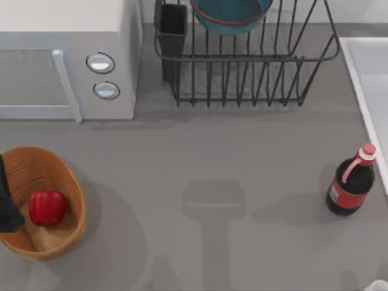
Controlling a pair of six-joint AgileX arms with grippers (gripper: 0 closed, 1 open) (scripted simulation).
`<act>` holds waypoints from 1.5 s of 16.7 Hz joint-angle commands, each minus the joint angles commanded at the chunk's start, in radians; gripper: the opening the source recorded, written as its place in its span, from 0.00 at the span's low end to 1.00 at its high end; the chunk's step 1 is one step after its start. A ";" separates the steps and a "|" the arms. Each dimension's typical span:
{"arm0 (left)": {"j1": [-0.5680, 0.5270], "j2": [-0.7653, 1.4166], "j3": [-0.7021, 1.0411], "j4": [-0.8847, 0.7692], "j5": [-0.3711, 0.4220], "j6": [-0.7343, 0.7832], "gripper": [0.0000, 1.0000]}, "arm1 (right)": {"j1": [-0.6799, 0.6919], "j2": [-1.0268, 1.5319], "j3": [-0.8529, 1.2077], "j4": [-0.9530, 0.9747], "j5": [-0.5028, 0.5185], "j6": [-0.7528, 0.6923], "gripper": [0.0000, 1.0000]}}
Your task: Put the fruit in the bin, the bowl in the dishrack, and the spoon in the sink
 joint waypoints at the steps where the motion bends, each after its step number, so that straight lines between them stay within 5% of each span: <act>1: 0.000 0.000 0.000 0.000 0.000 0.000 1.00 | 0.000 0.000 0.000 0.000 0.000 0.000 0.00; 16: 0.000 0.000 0.000 0.000 0.000 0.000 1.00 | -0.003 -0.234 0.311 -0.518 0.007 -0.007 0.00; 25: 0.000 0.000 0.000 0.000 0.000 0.000 1.00 | 0.006 -0.188 0.385 -0.562 0.007 0.008 0.00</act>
